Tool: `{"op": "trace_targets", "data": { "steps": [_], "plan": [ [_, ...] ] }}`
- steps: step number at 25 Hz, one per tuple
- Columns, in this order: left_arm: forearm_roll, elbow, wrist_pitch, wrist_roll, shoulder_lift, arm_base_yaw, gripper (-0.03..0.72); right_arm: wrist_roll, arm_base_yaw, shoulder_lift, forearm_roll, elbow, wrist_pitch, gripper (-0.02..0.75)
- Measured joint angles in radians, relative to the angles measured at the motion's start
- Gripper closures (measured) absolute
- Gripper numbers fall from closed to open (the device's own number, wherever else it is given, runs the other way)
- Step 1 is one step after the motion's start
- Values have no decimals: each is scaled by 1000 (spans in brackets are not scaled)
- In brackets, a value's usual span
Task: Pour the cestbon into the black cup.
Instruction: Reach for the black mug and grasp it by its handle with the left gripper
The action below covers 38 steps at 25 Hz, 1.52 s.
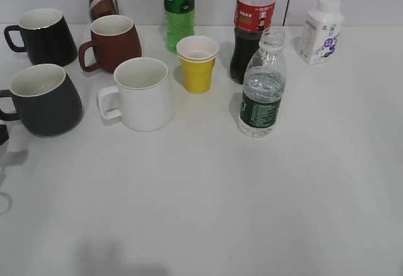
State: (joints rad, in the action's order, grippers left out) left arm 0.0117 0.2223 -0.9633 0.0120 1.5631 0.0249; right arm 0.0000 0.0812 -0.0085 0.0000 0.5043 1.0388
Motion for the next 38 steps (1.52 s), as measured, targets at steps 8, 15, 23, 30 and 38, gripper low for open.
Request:
{"op": "trace_targets", "data": {
  "steps": [8,15,23,30,38],
  "plan": [
    [0,0,-152,-12,117,0,390,0,0,0,0,0,0,204],
    [0,0,-234,-12,199,0,310,0,0,0,0,0,0,204],
    [-29,49,-236,-12,226,0,314,0,0,0,0,0,0,204],
    [-32,158,-124,-20,246,0,561,0,0,0,0,0,0,204],
    [43,150,-101,-30,239,0,638,-203,0,135,172,29,-270,225]
  ]
}}
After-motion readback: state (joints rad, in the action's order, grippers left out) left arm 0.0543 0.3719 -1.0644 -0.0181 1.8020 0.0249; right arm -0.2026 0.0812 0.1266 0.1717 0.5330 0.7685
